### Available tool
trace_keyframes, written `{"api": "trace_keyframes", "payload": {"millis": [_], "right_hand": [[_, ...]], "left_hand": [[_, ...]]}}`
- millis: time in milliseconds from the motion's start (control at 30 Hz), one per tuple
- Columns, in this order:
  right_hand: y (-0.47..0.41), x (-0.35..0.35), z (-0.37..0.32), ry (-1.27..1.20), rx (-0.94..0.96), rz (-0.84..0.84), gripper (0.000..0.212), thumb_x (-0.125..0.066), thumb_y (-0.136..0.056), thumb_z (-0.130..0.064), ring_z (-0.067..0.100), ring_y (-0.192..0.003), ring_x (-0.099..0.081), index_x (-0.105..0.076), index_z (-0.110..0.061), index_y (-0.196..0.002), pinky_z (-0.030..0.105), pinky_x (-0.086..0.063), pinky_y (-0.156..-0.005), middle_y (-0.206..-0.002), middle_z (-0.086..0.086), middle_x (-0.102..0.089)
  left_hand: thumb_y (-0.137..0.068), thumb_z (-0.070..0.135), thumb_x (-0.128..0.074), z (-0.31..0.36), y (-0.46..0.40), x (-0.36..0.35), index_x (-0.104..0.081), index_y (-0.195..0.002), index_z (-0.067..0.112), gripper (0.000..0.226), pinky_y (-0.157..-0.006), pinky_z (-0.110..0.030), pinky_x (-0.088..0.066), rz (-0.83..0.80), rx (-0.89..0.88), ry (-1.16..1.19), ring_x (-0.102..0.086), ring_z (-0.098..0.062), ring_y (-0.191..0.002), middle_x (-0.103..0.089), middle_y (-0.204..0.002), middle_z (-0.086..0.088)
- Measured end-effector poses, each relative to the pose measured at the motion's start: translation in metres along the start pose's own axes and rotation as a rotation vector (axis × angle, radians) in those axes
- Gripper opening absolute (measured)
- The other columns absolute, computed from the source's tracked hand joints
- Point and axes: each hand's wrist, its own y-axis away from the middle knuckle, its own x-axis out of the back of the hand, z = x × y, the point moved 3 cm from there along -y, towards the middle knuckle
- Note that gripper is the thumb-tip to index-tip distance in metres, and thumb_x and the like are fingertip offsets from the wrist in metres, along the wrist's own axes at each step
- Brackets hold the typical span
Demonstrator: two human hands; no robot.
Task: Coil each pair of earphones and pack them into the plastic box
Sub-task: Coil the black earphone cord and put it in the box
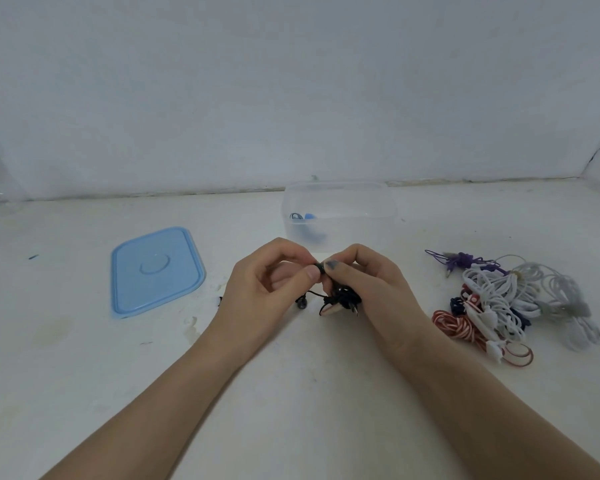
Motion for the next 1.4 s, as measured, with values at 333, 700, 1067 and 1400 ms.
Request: {"api": "trace_keyframes", "payload": {"millis": [333, 700, 1067, 1400], "right_hand": [[-0.001, -0.001, 0.000, 0.012, -0.016, 0.007, 0.014, -0.056, -0.099, -0.005, 0.013, -0.066, -0.060, -0.060, 0.002, -0.087, 0.024, -0.052, -0.065, -0.068, 0.004, -0.065], [-0.006, 0.003, -0.014, 0.519, -0.079, -0.131, 0.051, -0.080, -0.078, -0.009, 0.012, -0.093, -0.070, -0.059, -0.028, -0.121, 0.034, -0.060, -0.082, -0.108, -0.003, -0.067], [-0.084, 0.008, -0.119, 0.343, -0.127, -0.011, 0.016, -0.064, -0.092, -0.002, 0.019, -0.063, -0.065, -0.065, 0.000, -0.108, 0.030, -0.061, -0.062, -0.085, 0.014, -0.068], [-0.152, -0.001, -0.085, 0.838, -0.269, -0.001, 0.026, -0.059, -0.089, 0.001, 0.034, -0.083, -0.072, -0.067, 0.009, -0.112, 0.045, -0.061, -0.086, -0.092, 0.022, -0.071]], "left_hand": [[-0.095, -0.002, -0.064, -0.002, 0.000, -0.001, -0.064, -0.095, 0.002, 0.005, -0.079, -0.035, -0.057, 0.040, 0.030, -0.045, -0.073, -0.024, -0.080, -0.075, -0.077, -0.005], [-0.091, 0.006, -0.065, 0.019, -0.023, 0.012, -0.065, -0.085, 0.017, 0.013, -0.078, -0.024, -0.054, 0.155, 0.155, -0.250, -0.074, -0.014, -0.082, -0.073, -0.079, 0.003], [-0.092, 0.008, -0.062, 0.086, -0.126, 0.026, -0.068, -0.088, 0.010, 0.006, -0.079, -0.034, -0.062, -0.021, 0.147, -0.390, -0.072, -0.014, -0.072, -0.075, -0.085, -0.009], [-0.096, 0.019, -0.051, 0.034, -0.171, 0.021, -0.073, -0.102, 0.017, 0.023, -0.079, -0.029, -0.048, -0.293, 0.229, -1.001, -0.062, -0.022, -0.097, -0.069, -0.101, 0.001]]}}
